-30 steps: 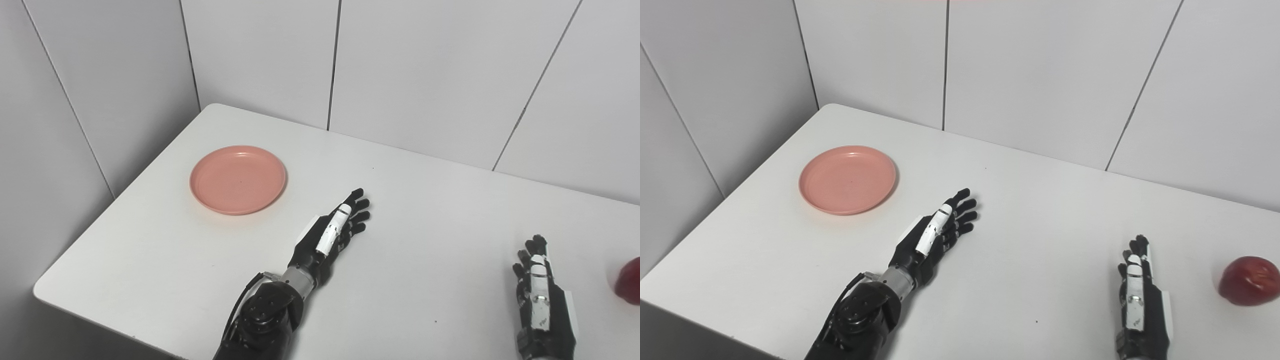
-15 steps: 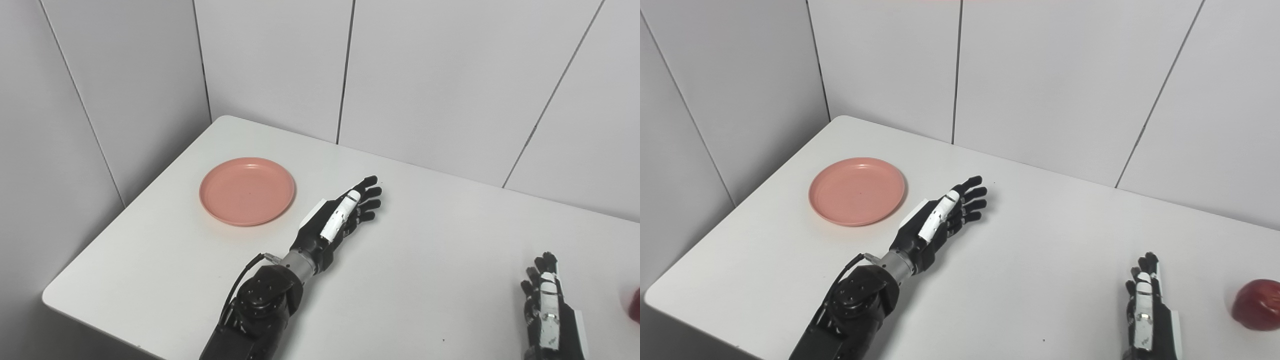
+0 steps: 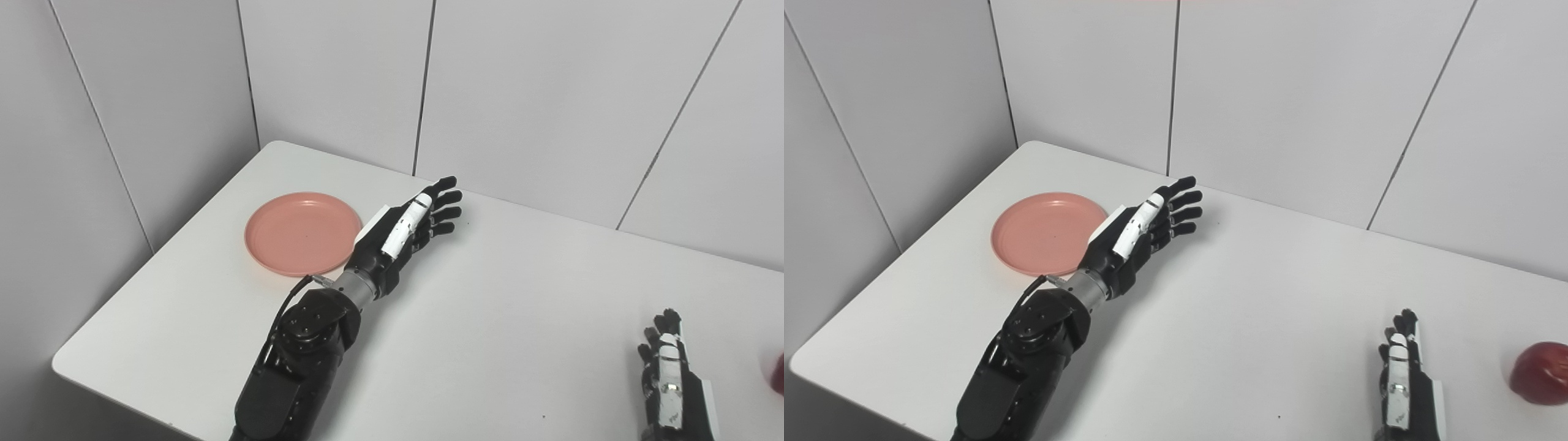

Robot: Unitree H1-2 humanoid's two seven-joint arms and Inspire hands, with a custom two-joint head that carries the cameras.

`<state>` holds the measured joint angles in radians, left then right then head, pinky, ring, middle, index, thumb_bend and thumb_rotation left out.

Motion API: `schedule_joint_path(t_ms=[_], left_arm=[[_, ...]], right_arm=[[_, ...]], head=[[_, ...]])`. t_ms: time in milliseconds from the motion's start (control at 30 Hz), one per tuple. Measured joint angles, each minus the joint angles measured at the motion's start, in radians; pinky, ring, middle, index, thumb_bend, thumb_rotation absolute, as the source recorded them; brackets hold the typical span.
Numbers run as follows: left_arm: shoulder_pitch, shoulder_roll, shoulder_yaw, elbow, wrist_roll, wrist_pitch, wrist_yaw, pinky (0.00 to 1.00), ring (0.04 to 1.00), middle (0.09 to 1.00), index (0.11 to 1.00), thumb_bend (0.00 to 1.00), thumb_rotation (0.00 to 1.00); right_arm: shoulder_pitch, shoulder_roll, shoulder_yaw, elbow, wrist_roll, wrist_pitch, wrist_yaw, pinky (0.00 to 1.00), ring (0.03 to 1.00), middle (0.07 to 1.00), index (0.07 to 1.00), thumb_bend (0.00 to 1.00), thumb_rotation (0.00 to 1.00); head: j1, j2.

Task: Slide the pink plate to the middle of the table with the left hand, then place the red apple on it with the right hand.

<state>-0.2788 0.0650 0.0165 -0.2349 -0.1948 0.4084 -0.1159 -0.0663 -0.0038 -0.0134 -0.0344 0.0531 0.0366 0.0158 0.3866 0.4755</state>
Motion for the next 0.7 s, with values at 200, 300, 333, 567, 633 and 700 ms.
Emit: schedule_joint_path(t_ms=[200, 300, 333, 567, 633, 700], left_arm=[[-0.03, 0.013, 0.038, -0.002, -0.018, 0.0, 0.001, 0.88, 0.881, 0.887, 0.875, 0.38, 1.0], [-0.045, 0.019, 0.064, -0.007, -0.019, 0.0, 0.007, 0.87, 0.88, 0.891, 0.874, 0.37, 1.0], [-0.048, 0.021, 0.071, -0.008, -0.019, 0.001, 0.012, 0.86, 0.879, 0.892, 0.874, 0.38, 1.0], [-0.073, 0.033, 0.124, -0.008, -0.019, 0.011, 0.045, 0.87, 0.885, 0.896, 0.875, 0.36, 1.0], [-0.078, 0.037, 0.137, -0.008, -0.019, 0.013, 0.05, 0.87, 0.889, 0.901, 0.881, 0.36, 1.0], [-0.084, 0.042, 0.15, -0.008, -0.027, 0.013, 0.055, 0.87, 0.89, 0.901, 0.882, 0.37, 1.0]], right_arm=[[0.0, 0.0, -0.004, 0.0, 0.004, 0.0, 0.0, 1.0, 0.997, 0.998, 1.0, 0.03, 1.0], [0.0, -0.003, -0.004, 0.0, 0.004, 0.0, 0.0, 1.0, 0.999, 0.998, 1.0, 0.04, 1.0], [0.0, -0.005, -0.005, 0.0, 0.004, 0.0, 0.0, 1.0, 0.997, 0.998, 1.0, 0.04, 1.0], [0.0, -0.01, -0.005, -0.013, 0.001, 0.002, 0.0, 1.0, 1.0, 1.0, 1.0, 0.04, 1.0], [0.0, -0.012, -0.005, -0.015, 0.0, 0.004, 0.0, 1.0, 1.0, 1.0, 1.0, 0.03, 1.0], [0.0, -0.013, -0.005, -0.015, 0.0, 0.004, 0.0, 1.0, 1.0, 1.0, 1.0, 0.03, 1.0]], head=[[0.009, -0.002], [0.012, -0.002], [0.012, -0.002], [0.025, 0.0], [0.026, 0.0], [0.029, 0.0]])
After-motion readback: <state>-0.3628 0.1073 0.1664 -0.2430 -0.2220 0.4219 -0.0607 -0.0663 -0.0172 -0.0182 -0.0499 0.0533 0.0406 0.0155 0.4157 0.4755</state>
